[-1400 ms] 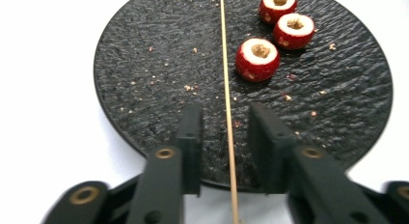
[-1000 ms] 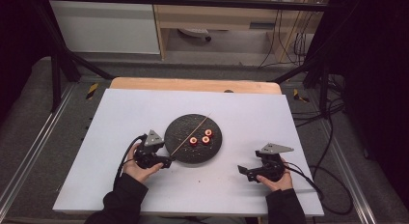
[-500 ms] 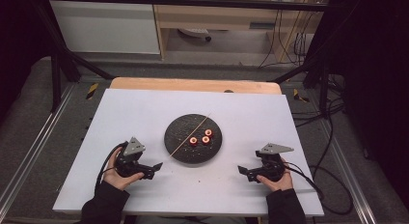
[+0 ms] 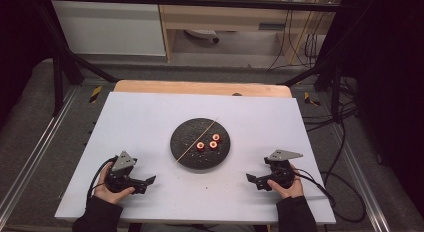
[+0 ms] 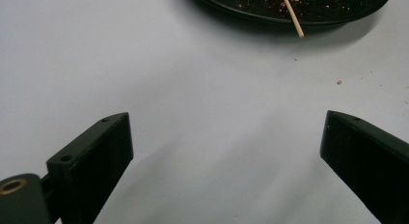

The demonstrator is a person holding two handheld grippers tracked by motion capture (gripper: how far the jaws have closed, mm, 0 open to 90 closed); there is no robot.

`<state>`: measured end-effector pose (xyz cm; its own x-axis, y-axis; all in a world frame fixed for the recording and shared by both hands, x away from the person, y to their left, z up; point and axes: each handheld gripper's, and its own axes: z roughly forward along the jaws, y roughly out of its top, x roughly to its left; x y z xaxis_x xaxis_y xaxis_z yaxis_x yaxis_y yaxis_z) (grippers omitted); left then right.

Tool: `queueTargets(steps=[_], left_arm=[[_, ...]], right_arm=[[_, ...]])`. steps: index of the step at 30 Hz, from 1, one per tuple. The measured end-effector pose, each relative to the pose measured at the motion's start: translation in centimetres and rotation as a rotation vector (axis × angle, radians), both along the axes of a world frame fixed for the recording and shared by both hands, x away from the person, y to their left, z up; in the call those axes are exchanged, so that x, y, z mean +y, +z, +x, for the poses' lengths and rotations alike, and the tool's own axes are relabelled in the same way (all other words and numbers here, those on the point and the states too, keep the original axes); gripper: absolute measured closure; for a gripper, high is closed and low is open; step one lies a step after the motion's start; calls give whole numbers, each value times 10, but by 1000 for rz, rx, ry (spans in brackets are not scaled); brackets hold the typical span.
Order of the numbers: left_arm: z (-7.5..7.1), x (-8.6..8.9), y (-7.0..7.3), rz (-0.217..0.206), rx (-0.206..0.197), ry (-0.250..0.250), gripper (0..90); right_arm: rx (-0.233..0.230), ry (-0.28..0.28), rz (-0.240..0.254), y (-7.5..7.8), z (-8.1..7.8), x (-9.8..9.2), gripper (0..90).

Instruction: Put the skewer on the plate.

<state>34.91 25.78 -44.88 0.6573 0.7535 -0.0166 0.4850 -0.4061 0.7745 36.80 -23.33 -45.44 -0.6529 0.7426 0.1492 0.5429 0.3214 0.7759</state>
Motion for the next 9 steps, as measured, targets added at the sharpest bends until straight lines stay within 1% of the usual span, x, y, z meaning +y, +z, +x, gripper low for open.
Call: queueTargets(steps=[3, 5, 9], left_arm=[[-1, 3, -1, -1, -10, 1, 39], [-1, 3, -2, 6, -13, 4, 39], [0, 3, -1, 8, -14, 3, 39]], right_arm=[[-1, 23, 0, 0, -2, -1, 7], [2, 24, 2, -1, -2, -1, 8], [1, 26, -5, -1, -2, -2, 8]])
